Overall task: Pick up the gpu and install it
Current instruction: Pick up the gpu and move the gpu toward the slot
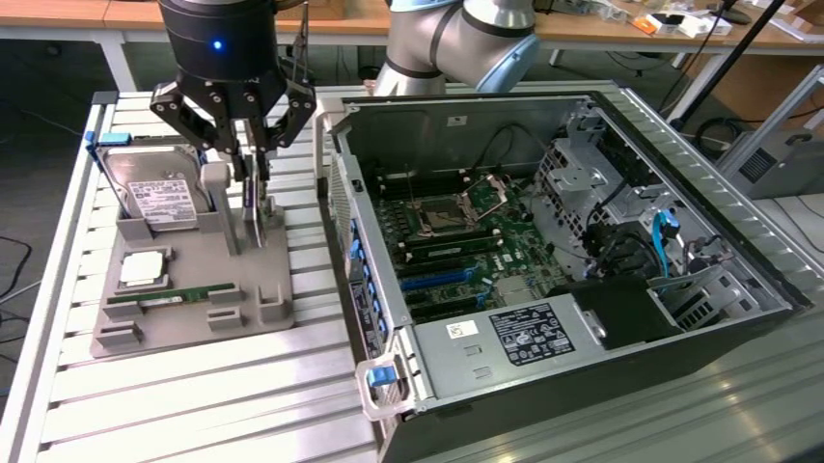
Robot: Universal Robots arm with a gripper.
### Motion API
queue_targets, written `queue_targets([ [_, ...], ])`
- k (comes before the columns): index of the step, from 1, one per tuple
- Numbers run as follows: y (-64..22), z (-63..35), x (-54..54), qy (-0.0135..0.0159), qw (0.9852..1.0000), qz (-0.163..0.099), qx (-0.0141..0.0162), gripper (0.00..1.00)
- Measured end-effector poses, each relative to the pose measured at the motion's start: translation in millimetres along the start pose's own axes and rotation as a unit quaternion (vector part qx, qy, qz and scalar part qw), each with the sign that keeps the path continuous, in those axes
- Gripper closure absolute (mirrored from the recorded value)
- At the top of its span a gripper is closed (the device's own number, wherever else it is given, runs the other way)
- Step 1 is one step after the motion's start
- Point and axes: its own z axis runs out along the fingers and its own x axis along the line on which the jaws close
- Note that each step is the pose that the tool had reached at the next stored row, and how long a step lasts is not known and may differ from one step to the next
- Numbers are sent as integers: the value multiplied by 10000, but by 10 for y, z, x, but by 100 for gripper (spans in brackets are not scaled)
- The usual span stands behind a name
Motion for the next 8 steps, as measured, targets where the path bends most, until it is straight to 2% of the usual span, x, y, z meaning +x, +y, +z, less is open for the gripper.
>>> queue_targets([
  [8, 1, -29, -1, 0, 10000, 0, 0, 73],
])
